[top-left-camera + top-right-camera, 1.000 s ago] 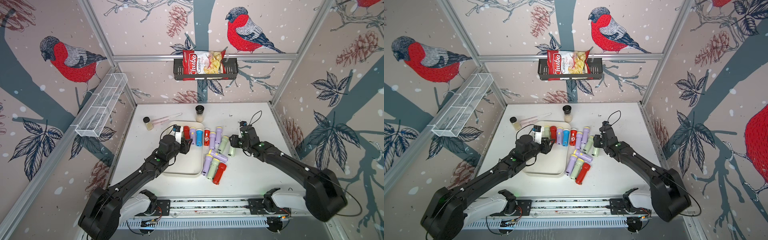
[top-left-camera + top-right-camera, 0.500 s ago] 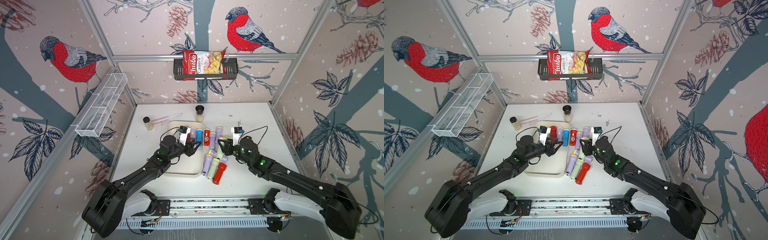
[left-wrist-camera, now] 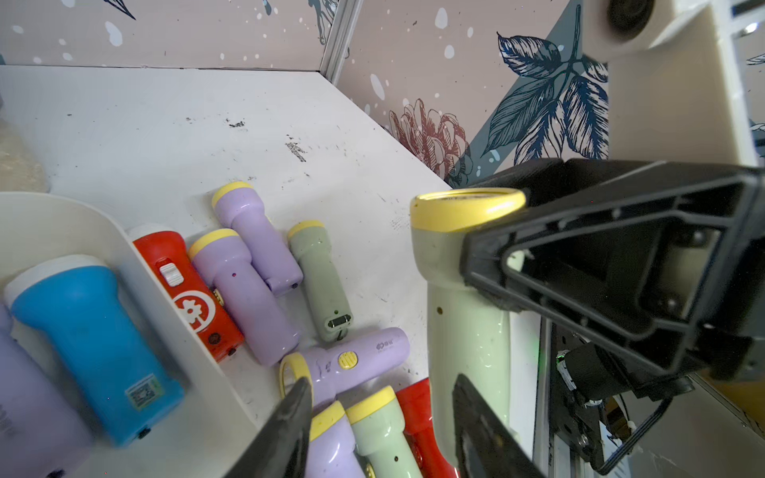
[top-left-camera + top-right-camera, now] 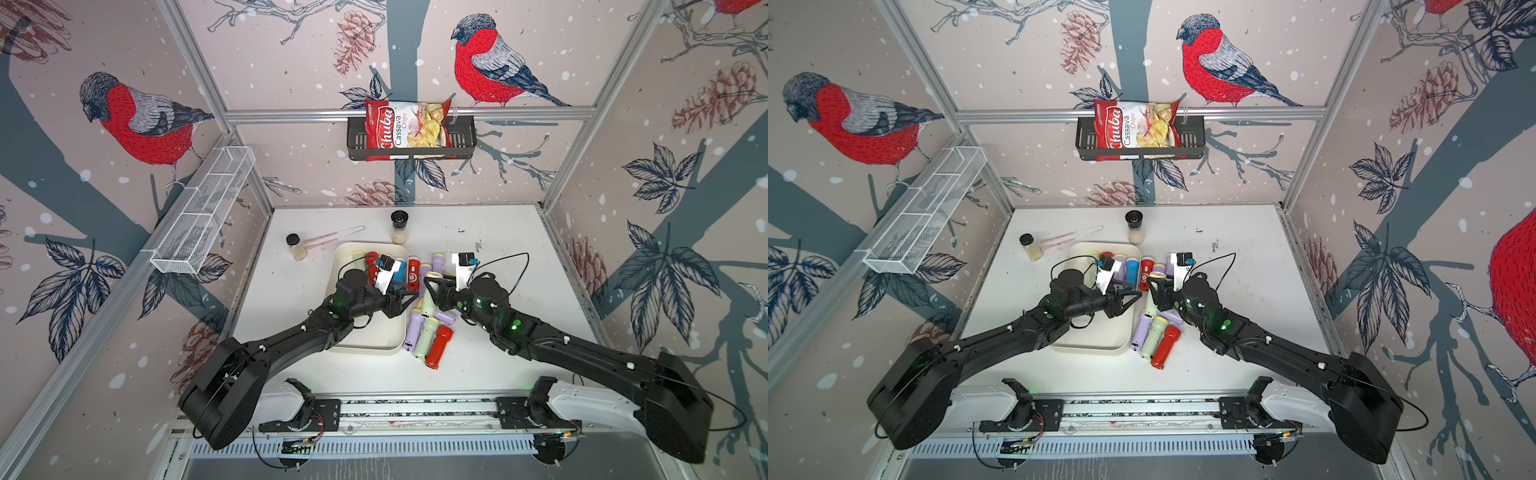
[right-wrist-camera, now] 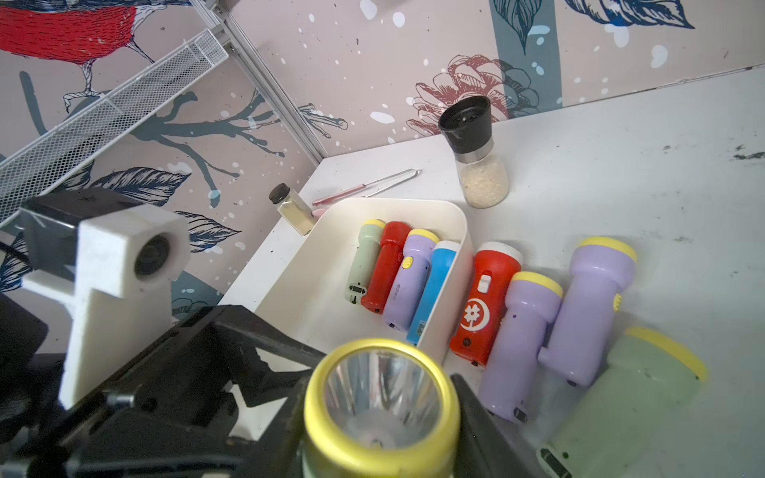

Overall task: Put the flashlights into the storage boxes
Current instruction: Place the flashlight at the storage box.

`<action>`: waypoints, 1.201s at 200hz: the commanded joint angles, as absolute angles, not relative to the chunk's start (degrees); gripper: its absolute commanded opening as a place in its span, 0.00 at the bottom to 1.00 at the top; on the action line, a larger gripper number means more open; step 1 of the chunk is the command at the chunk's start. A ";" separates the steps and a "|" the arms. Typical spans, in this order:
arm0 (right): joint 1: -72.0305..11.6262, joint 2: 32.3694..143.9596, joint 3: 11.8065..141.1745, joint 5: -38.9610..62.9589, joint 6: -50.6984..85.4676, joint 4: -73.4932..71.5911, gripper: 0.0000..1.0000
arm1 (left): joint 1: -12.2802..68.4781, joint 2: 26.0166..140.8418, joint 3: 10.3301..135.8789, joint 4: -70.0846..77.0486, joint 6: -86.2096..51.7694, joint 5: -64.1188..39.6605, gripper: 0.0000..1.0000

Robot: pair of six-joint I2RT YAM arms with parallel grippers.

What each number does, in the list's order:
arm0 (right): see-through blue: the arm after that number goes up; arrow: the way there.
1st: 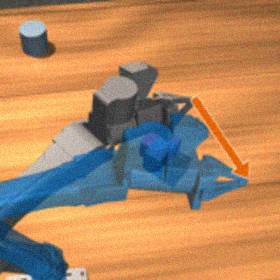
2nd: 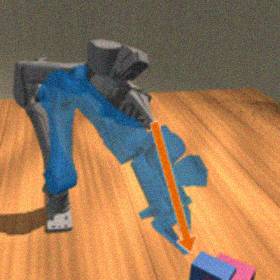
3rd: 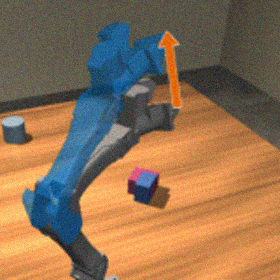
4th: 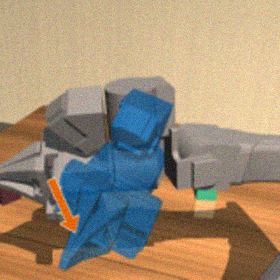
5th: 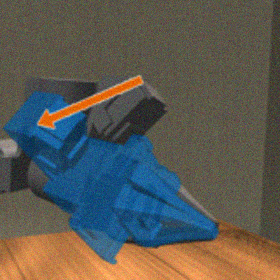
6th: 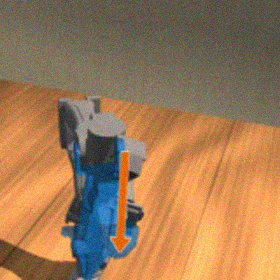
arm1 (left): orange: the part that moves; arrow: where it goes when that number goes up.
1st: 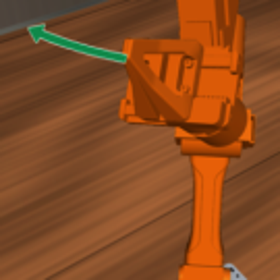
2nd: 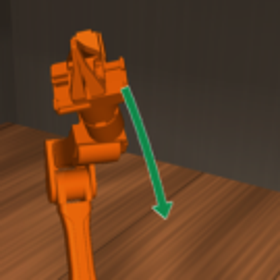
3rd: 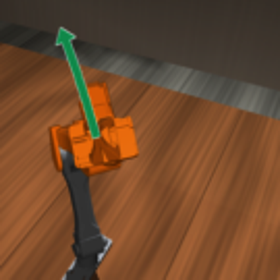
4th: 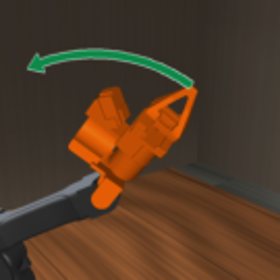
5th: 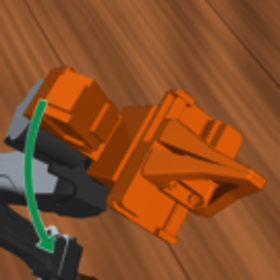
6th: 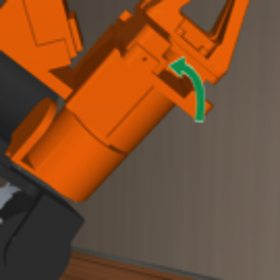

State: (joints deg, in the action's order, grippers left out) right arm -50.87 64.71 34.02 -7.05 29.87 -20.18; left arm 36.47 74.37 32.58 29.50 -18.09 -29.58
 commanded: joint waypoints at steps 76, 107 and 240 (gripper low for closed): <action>-52.14 68.23 37.96 -7.95 26.97 -23.72 0.37 | 38.67 78.49 33.94 36.03 -19.58 -34.28 0.55; -52.47 68.20 38.12 -7.58 26.85 -24.77 0.38 | 38.67 78.85 33.74 37.43 -20.72 -34.15 0.55; -53.74 67.47 38.28 -12.86 26.11 -22.72 1.00 | 38.59 76.91 33.27 31.50 -26.57 -23.84 0.24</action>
State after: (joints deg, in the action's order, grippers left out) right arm -53.74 68.73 38.50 -8.95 26.85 -22.31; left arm 38.76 78.87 33.65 35.07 -24.03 -30.06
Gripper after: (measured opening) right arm 0.750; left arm 0.390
